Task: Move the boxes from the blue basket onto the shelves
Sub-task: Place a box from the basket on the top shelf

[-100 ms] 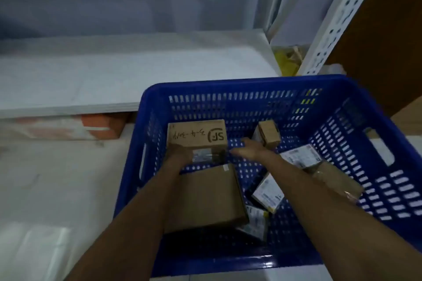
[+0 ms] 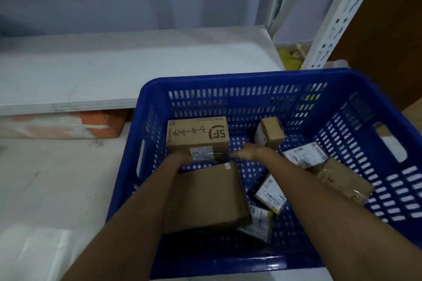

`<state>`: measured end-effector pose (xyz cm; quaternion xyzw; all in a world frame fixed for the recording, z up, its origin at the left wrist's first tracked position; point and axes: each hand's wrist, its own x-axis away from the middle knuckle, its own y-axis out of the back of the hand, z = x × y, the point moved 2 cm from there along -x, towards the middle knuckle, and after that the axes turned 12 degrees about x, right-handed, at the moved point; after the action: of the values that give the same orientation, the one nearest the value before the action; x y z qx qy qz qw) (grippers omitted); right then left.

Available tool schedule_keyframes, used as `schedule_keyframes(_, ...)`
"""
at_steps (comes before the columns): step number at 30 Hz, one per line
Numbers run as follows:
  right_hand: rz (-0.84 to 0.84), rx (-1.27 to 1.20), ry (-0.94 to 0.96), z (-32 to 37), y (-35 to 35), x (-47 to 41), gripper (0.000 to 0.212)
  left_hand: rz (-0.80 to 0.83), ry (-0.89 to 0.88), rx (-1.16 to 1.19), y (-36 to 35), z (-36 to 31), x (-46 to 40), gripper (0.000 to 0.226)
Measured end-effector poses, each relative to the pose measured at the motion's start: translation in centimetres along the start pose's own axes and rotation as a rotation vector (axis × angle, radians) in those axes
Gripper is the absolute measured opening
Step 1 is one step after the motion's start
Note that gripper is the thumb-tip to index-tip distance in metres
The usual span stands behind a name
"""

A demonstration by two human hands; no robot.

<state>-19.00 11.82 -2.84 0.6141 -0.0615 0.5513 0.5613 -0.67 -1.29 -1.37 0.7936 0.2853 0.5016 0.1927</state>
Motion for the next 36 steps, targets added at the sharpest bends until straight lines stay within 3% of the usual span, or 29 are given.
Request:
schedule_keyframes(5,0.342,-0.254,-0.064,-0.1,-5.2,0.4,0.085,0.187,0.169,-0.062,-0.6,3.2,0.6,0.058)
schedule_keyframes(11,0.332,-0.535,0.020,-0.7,-4.1,0.0,0.068,0.190,0.156,0.100,-0.7,3.4,0.4,0.049)
schedule_keyframes(16,0.337,-0.561,0.089,-2.4,0.0,3.4,0.041,0.106,0.055,0.214,0.8,1.5,1.2,0.052)
schedule_keyframes(19,0.305,-0.627,0.073,-3.5,4.2,7.7,0.043,0.128,0.029,0.367,2.9,-0.2,4.5,0.060)
schedule_keyframes(22,0.275,-0.678,0.055,-3.5,9.4,13.9,0.046,0.234,0.140,0.601,6.8,-2.7,9.4,0.062)
schedule_keyframes(27,0.247,-0.788,0.052,-0.4,19.5,25.6,0.052,0.314,0.205,0.678,16.9,-9.3,20.4,0.071)
schedule_keyframes(33,-0.051,-0.809,-0.010,5.0,32.8,40.2,0.041,0.310,0.148,0.685,30.6,-19.6,34.5,0.066)
schedule_keyframes(36,-0.090,-0.786,0.018,7.7,39.6,47.8,0.043,0.290,0.100,0.652,37.6,-24.6,41.9,0.055)
